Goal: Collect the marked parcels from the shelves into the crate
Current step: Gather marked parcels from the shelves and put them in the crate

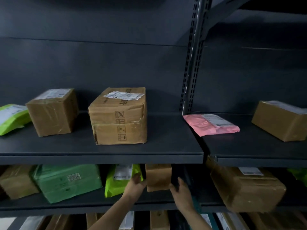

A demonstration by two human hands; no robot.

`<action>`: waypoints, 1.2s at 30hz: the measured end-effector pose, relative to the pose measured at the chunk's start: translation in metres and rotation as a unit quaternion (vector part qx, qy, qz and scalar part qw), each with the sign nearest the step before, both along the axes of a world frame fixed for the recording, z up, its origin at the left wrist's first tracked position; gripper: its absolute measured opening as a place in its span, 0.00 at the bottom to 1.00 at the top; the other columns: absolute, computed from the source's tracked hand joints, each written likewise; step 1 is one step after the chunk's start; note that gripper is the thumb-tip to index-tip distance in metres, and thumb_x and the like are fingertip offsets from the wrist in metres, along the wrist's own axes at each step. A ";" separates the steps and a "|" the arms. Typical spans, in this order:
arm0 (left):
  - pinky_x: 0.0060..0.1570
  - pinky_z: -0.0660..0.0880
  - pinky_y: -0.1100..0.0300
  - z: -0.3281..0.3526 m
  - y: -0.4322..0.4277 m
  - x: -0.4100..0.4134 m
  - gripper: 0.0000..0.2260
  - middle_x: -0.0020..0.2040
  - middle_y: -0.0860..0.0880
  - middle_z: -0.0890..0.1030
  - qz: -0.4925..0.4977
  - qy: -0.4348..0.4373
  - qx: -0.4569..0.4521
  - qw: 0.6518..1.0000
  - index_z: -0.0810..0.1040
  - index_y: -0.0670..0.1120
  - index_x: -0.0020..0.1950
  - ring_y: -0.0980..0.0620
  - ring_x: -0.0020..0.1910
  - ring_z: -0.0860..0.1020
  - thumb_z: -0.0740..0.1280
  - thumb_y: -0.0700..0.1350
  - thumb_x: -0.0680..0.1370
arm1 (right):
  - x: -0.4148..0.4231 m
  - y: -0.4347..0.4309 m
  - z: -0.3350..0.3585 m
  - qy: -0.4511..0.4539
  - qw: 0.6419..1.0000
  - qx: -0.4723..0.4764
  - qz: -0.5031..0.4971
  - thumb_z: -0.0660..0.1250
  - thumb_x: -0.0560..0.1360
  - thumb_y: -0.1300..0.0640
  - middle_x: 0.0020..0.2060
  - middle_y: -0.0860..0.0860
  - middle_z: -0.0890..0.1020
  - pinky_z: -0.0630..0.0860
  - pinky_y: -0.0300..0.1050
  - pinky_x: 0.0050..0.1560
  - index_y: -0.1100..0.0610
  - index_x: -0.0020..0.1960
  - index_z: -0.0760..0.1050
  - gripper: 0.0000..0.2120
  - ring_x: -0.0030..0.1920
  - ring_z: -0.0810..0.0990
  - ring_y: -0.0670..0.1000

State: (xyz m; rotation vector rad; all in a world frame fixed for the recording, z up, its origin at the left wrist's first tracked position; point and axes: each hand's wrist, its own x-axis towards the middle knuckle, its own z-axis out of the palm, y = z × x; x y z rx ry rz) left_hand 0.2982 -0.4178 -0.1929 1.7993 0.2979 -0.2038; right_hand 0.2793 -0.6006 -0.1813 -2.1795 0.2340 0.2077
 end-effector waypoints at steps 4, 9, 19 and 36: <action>0.55 0.68 0.59 -0.003 -0.012 0.019 0.18 0.60 0.44 0.75 0.026 0.001 -0.066 0.998 0.68 0.38 0.68 0.45 0.61 0.74 0.64 0.35 0.78 | 0.017 0.004 -0.009 -0.010 1.000 0.007 0.013 0.57 0.80 0.51 0.74 0.52 0.60 0.62 0.42 0.67 0.55 0.76 0.52 0.27 0.72 0.62 0.53; 0.41 0.70 0.66 -0.005 -0.015 0.002 0.07 0.46 0.54 0.79 0.028 -0.003 -0.099 0.995 0.75 0.51 0.45 0.56 0.45 0.76 0.65 0.39 0.78 | 0.002 0.020 -0.017 -0.052 0.998 0.041 0.004 0.59 0.79 0.57 0.71 0.53 0.65 0.64 0.44 0.69 0.56 0.74 0.57 0.25 0.70 0.66 0.52; 0.59 0.74 0.46 -0.006 0.007 -0.047 0.18 0.56 0.41 0.80 0.053 0.031 -0.205 0.977 0.73 0.42 0.62 0.42 0.55 0.79 0.58 0.54 0.80 | -0.050 0.041 -0.006 -0.179 0.980 -0.085 0.035 0.56 0.80 0.54 0.69 0.53 0.63 0.65 0.38 0.64 0.55 0.74 0.58 0.23 0.68 0.64 0.50; 0.51 0.73 0.54 -0.011 0.043 -0.065 0.14 0.50 0.44 0.83 0.053 0.022 -0.165 0.985 0.80 0.44 0.54 0.46 0.50 0.79 0.59 0.50 0.80 | -0.049 0.059 -0.002 -0.138 0.987 -0.079 -0.036 0.57 0.79 0.48 0.72 0.56 0.62 0.62 0.46 0.69 0.55 0.72 0.63 0.23 0.72 0.61 0.55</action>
